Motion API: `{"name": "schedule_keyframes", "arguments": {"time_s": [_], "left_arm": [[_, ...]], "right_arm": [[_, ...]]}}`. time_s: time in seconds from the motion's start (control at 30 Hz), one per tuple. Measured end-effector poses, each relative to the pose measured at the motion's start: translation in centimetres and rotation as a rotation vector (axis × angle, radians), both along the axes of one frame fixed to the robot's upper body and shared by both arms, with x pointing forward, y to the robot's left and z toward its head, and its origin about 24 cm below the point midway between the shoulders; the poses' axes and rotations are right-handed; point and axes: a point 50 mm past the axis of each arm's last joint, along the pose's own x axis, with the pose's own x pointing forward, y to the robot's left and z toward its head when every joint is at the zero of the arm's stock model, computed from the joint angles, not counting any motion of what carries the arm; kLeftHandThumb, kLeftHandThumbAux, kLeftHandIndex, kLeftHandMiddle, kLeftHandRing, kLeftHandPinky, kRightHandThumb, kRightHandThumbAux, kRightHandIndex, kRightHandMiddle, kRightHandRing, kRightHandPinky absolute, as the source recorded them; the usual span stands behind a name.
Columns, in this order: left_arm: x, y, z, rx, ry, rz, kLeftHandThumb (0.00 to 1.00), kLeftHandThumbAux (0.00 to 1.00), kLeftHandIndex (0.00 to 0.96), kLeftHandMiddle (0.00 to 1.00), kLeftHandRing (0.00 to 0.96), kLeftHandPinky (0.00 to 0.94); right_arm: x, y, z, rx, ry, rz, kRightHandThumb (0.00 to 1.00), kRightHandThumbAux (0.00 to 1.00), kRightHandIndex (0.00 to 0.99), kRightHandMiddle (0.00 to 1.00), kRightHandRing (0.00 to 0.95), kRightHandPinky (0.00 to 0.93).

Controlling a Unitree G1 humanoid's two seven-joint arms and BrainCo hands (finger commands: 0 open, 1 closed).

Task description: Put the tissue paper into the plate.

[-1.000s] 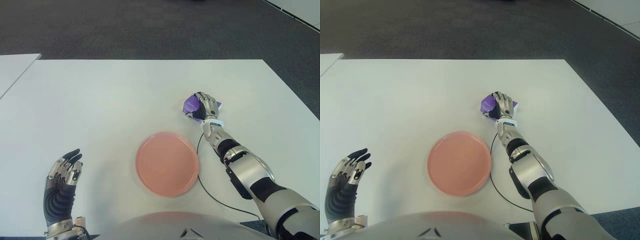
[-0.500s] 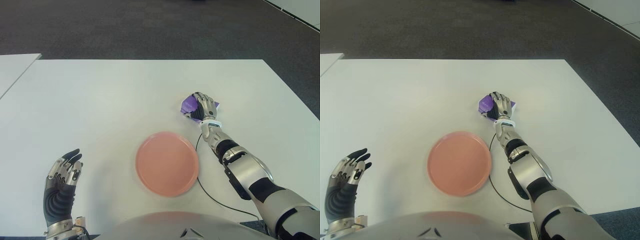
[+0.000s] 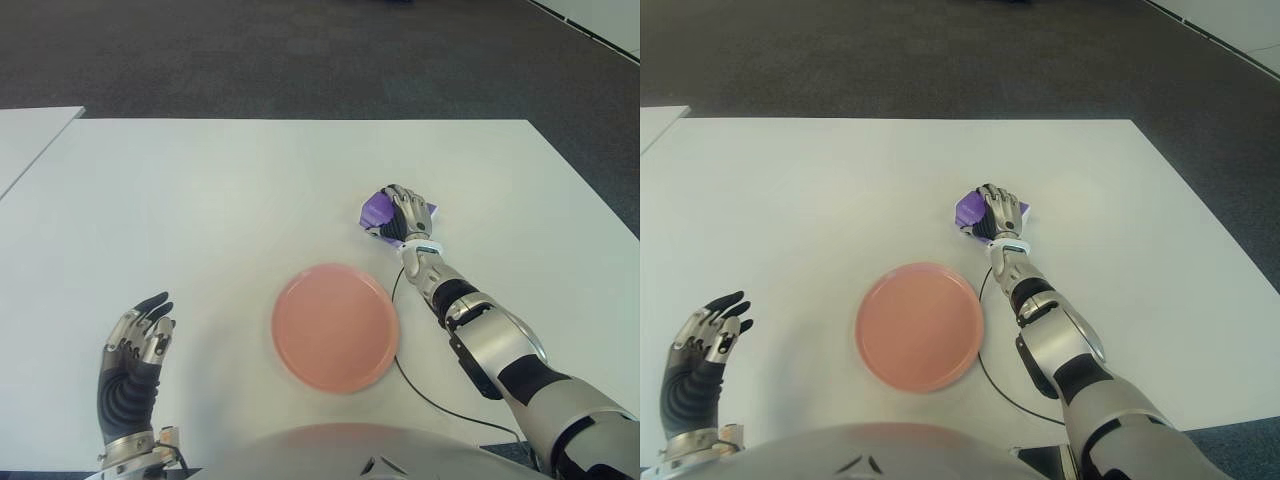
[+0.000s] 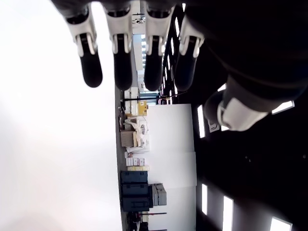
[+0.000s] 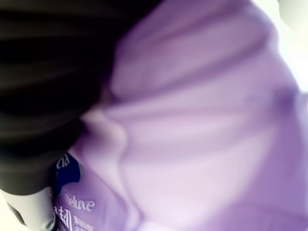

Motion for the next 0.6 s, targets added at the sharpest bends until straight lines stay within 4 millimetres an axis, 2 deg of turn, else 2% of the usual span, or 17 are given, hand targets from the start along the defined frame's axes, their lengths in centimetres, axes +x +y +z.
{"name": "schedule_keyframes", "arguments": {"time_s": [0.23,0.6], "left_arm": [[0.6,-0.5,-0.6,-0.025,0.000,-0.022,0.272,0.550,0.289,0.246,0.242,0.247],[1.7,-1.4,-1.5,-0.045,0.009,-0.054,0.263,0.556,0.288,0.242,0.238,0.249]], "right_arm": [[0.3,-0.4,0.8,-0.073,-0.050,0.081,0.701,0.722,0.440,0.785,0.758,0.725],[0.8,-1.2,3.1,-0.208,-0.165,0.310,0.705,0.720,0.440,0.786,0.757,0.757]]}}
